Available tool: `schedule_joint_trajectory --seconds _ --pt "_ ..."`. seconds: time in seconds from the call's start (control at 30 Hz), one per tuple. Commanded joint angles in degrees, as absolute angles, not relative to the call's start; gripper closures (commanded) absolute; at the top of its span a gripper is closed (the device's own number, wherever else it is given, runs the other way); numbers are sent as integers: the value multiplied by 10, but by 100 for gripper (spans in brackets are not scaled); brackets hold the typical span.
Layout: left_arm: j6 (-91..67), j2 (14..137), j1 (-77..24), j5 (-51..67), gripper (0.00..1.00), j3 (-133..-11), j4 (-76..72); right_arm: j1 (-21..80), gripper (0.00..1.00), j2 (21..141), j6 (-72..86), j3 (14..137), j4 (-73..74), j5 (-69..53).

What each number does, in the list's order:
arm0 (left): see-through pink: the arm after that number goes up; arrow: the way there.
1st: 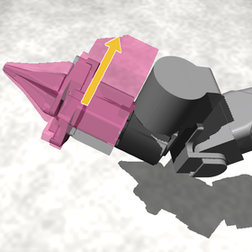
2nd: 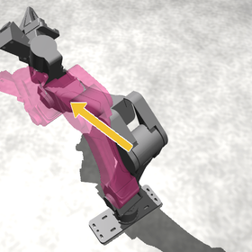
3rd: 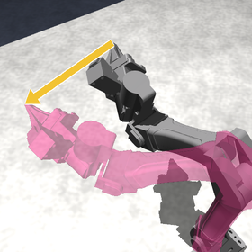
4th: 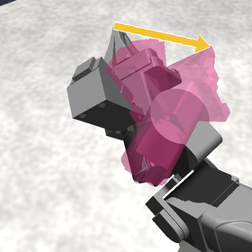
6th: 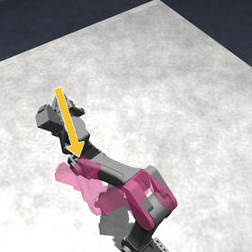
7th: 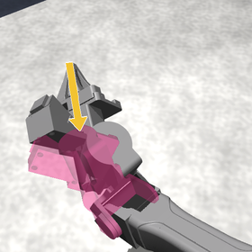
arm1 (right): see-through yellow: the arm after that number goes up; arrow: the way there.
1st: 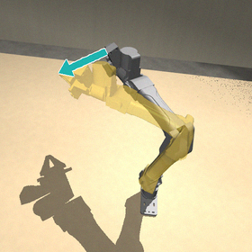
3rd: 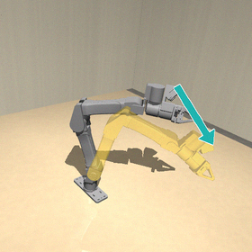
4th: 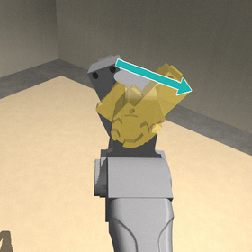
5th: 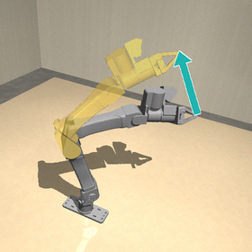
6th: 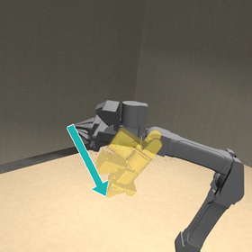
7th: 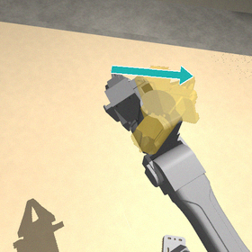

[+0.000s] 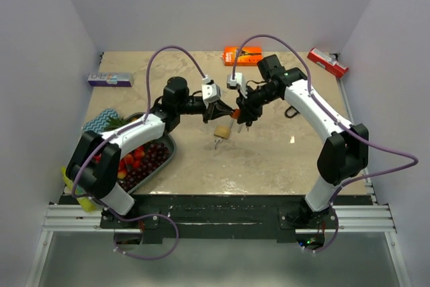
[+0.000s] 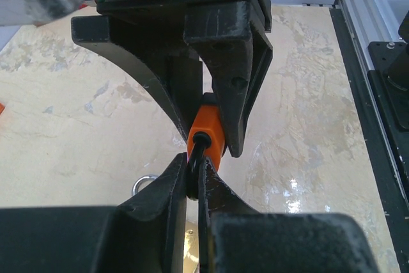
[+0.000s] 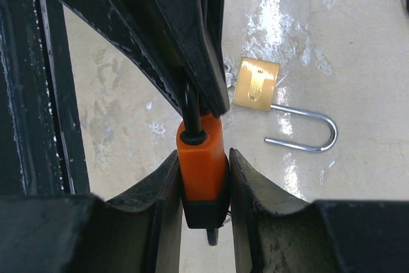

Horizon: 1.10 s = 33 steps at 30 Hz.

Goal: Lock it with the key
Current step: Lock the lock.

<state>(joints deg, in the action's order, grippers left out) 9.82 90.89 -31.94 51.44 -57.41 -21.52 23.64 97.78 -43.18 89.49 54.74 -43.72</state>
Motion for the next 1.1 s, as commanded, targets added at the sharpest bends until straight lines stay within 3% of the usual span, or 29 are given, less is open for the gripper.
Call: schedule_joint_trajectory --seconds 0.0,0.3,0.57,0.6,0.63,0.7,0.73,0.77,0.83,1.07 --pt "72 957 -419 683 100 -553 -190 308 100 961 -459 1003 298 -686" --pt "41 949 -425 658 100 -551 -200 314 100 952 -499 998 337 -682" --pt "24 889 -318 605 100 -589 -167 258 96 904 -475 918 412 -643" --pt "35 880 -311 600 100 -602 -147 251 94 903 -475 912 421 -640" --pt "40 876 -302 599 100 -608 -138 241 80 900 -473 905 428 -635" --pt "50 868 -296 597 100 -623 -120 230 63 896 -467 891 444 -630" --pt "49 866 -291 597 100 -627 -119 221 44 896 -461 889 448 -622" --pt "47 864 -289 595 100 -631 -116 215 36 898 -453 889 456 -618" --pt "47 863 -285 596 100 -647 -102 200 29 898 -449 890 467 -609" --pt "47 860 -272 599 100 -672 -77 177 27 892 -477 888 525 -586"
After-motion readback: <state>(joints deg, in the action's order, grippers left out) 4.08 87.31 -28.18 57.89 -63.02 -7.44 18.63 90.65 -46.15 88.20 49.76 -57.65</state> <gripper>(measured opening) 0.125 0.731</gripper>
